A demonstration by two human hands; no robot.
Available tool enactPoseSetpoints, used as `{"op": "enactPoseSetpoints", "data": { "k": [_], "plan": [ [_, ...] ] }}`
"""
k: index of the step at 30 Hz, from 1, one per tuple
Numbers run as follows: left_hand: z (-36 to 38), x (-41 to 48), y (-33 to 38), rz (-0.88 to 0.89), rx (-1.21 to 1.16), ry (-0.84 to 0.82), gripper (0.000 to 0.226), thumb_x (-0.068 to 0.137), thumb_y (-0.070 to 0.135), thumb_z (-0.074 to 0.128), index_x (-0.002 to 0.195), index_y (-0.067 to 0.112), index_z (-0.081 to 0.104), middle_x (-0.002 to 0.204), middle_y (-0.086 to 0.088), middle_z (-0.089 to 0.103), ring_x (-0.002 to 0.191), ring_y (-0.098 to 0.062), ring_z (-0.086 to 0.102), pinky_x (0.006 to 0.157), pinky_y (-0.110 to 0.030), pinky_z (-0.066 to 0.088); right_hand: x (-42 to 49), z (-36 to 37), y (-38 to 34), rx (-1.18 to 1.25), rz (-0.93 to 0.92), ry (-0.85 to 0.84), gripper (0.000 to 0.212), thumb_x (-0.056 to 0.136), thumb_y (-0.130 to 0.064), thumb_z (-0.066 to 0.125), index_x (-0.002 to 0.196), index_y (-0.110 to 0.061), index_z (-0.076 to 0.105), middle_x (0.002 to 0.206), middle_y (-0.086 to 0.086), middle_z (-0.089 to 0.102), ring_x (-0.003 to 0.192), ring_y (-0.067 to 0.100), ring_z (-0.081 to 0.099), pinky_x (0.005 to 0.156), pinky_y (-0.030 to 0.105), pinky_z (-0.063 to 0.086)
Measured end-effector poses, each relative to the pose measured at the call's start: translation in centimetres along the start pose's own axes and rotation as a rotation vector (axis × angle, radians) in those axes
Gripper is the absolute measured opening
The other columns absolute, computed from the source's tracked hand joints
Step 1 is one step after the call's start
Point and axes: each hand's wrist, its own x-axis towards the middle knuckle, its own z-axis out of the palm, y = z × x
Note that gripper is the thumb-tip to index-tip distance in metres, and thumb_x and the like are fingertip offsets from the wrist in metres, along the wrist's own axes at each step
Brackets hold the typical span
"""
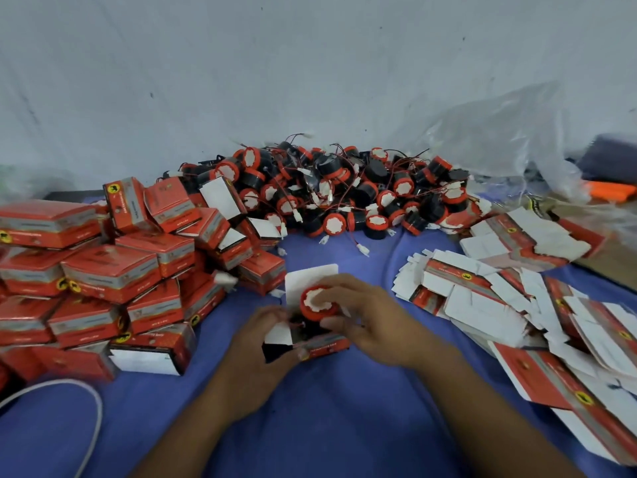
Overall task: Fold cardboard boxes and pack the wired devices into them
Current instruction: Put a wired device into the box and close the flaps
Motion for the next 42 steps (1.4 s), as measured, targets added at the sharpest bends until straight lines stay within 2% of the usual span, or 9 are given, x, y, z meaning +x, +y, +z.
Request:
{"op": "enactPoseSetpoints", "data": {
  "k": [5,9,13,16,19,23,27,35,42],
  "plan": [
    [-0.2,0.0,-0.3,-0.079,-0.035,0.0,0.042,0.088,0.014,0.073,0.123,0.032,0.059,0.118,0.017,0.065,0.108,0.005,0.059,0.091,-0.014,0.047,0.0,-0.2,0.1,-0.178,0.109,-0.002,0.024,0.088,-0.01,0.073,0.111,-0.013,0.075,0.13,0.008,0.062,0.118,0.017,0.049,0.102,0.004,0.022],
    [0.0,-0.2,0.2,-0.122,-0.103,-0.012,0.052,0.077,0.044,0.074,0.125,0.033,0.059,0.116,0.022,0.066,0.108,0.001,0.06,0.088,-0.014,0.048,0.0,0.0,-0.3,-0.13,0.118,-0.051,0.022,0.093,-0.017,0.071,0.114,-0.016,0.077,0.124,0.003,0.066,0.114,0.017,0.059,0.098,0.027,0.047],
    [0.4,0.0,0.3,-0.137,-0.075,0.05,0.045,0.077,0.044,0.075,0.119,0.036,0.059,0.108,0.029,0.065,0.101,0.003,0.061,0.083,-0.014,0.049,-0.2,0.7,-0.4,-0.181,0.124,-0.057,0.016,0.096,-0.023,0.067,0.1,-0.014,0.079,0.115,0.006,0.065,0.106,0.022,0.058,0.092,0.04,0.045],
    [0.8,0.3,0.1,-0.147,-0.086,0.085,0.044,0.083,0.027,0.078,0.118,0.042,0.056,0.109,0.032,0.063,0.101,0.002,0.061,0.082,-0.014,0.049,0.1,1.2,-0.4,-0.292,0.163,0.016,0.02,0.097,-0.031,0.064,0.092,-0.019,0.08,0.116,0.004,0.059,0.108,0.024,0.048,0.093,0.041,0.038],
    [0.9,0.4,0.0,-0.14,-0.149,0.097,0.059,0.083,0.017,0.079,0.133,0.034,0.053,0.119,0.023,0.065,0.106,-0.001,0.062,0.087,-0.024,0.052,0.8,1.8,-1.0,-0.214,0.149,-0.007,0.026,0.1,-0.019,0.06,0.084,-0.004,0.074,0.092,0.008,0.059,0.084,0.025,0.051,0.079,0.042,0.042],
    [1.3,0.3,0.2,-0.108,-0.199,0.139,0.071,0.076,0.022,0.074,0.134,0.045,0.041,0.125,0.023,0.061,0.109,-0.006,0.062,0.083,-0.027,0.053,1.4,2.3,-1.2,-0.095,0.204,0.035,0.019,0.099,-0.023,0.06,0.101,-0.005,0.066,0.095,0.004,0.064,0.08,0.02,0.056,0.073,0.035,0.047],
    [1.3,0.4,-0.1,-0.087,-0.153,0.166,0.07,0.073,0.024,0.072,0.131,0.051,0.043,0.124,0.027,0.059,0.111,-0.001,0.059,0.083,-0.009,0.046,2.3,2.7,-1.3,-0.034,0.299,0.069,0.021,0.101,-0.027,0.056,0.114,-0.012,0.065,0.093,-0.001,0.071,0.078,0.014,0.06,0.072,0.028,0.048],
    [1.3,0.6,0.4,-0.1,-0.204,0.268,0.093,0.077,0.014,0.078,0.151,0.028,0.026,0.127,0.028,0.057,0.114,0.008,0.054,0.085,-0.007,0.045,3.1,3.5,-1.3,-0.111,0.318,-0.031,0.037,0.102,-0.033,0.053,0.133,-0.014,0.06,0.118,0.002,0.065,0.106,0.022,0.06,0.09,0.038,0.048],
    [1.2,1.7,-0.1,-0.226,-0.449,0.337,0.046,0.091,0.011,0.069,0.132,0.027,0.056,0.109,0.011,0.072,0.103,-0.002,0.066,0.08,-0.012,0.05,2.8,3.2,-1.5,-0.073,0.272,-0.08,0.025,0.1,-0.026,0.056,0.121,-0.02,0.067,0.099,-0.004,0.057,0.088,0.015,0.053,0.08,0.042,0.05]
  ]
}}
